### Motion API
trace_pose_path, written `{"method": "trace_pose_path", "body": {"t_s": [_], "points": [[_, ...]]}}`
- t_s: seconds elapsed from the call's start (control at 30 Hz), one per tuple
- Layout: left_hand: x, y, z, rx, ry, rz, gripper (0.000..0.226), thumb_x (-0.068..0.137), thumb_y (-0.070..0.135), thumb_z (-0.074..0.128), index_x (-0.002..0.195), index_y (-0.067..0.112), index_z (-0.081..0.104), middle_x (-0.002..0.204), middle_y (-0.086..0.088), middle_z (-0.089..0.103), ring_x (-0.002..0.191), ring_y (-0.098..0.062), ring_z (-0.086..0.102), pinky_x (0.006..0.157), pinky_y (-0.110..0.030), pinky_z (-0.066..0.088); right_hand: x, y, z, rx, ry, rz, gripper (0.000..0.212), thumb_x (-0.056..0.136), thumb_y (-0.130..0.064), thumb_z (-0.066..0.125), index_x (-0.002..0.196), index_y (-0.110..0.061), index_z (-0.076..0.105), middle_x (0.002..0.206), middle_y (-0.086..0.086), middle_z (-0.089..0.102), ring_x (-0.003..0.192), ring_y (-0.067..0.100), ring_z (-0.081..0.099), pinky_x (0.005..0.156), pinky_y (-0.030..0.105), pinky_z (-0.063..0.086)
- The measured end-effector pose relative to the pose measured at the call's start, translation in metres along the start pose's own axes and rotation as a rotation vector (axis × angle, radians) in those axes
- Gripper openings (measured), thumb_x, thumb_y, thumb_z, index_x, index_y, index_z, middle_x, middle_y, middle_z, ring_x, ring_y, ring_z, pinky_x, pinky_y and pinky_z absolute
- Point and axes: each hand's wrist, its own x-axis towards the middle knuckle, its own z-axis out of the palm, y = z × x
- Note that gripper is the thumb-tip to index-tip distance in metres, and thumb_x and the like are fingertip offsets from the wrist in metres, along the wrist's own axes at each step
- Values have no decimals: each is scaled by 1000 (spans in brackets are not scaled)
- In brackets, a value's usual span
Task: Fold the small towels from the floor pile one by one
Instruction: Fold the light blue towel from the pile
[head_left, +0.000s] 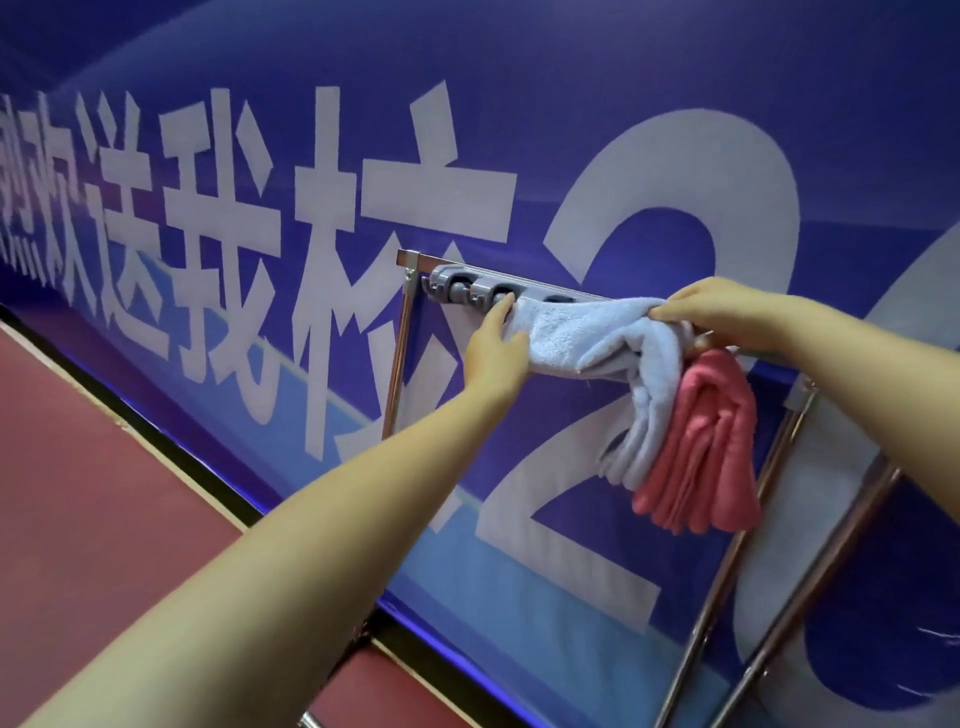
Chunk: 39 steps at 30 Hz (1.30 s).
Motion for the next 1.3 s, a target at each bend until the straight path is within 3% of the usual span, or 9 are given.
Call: {"method": "trace_pose_path", "body": {"t_s": [0.2,0.37,0.47,0.63,0.8,0.97,1.03,1.2,1.3], "points": [[-3,-37,23,11,-49,-75,43,93,5,42,129,17,61,112,-1,60,75,-14,59,79,-38,59,24,3,9,-97,132,26,23,82,-35,60,74,-14,56,69,5,45,65,21,41,61,32,36],[-3,-69,36,-61,-125,-225,33,93,11,52,122,18,67,110,-6,66,80,-18,61,71,-29,57,46,1,24,-93,219,-3,34,77,-33,68,85,0,65,77,8,56,72,21,49,67,32,43],[-5,-82,47,-164,-95,-252,28,92,15,57,116,20,70,107,-1,70,84,-14,65,60,-17,53,49,-2,29,-180,272,-50,24,78,-31,70,87,-9,71,89,6,67,82,20,58,78,33,49],[-13,-98,76,-248,-114,-321,34,91,18,58,123,21,67,124,-4,65,90,-13,64,60,-14,52,50,3,30,-202,337,-98,16,78,-31,70,83,-16,69,90,2,66,86,18,58,78,31,47],[-32,-110,90,-326,-88,-350,31,93,19,57,122,22,67,121,-10,67,103,-13,66,65,-16,54,47,9,33,-351,495,-158,15,81,-33,67,81,-20,61,93,-1,57,88,18,51,75,29,39],[-48,-96,88,-270,-107,-394,30,94,29,46,73,21,66,77,3,68,72,-15,61,67,-25,53,36,11,40,-421,477,-163,35,91,-31,50,75,-2,61,80,14,62,81,29,53,69,33,39],[-50,-89,87,-179,-136,-409,42,97,42,35,84,18,67,87,0,69,85,-20,63,81,-32,51,28,11,43,-458,470,-186,37,91,-31,47,80,1,63,85,16,65,84,31,56,72,36,44],[-51,-59,82,-97,-233,-433,55,103,46,24,124,13,62,117,-3,63,110,-20,57,91,-28,39,10,15,44,-514,369,-233,31,93,-27,43,104,-11,67,113,12,65,105,31,56,82,35,42],[-58,-33,76,-133,-241,-418,46,105,39,25,119,15,61,104,1,60,98,-16,57,85,-26,39,-1,14,45,-482,312,-223,32,92,-19,41,114,-7,62,121,15,61,111,34,53,90,38,42]]}}
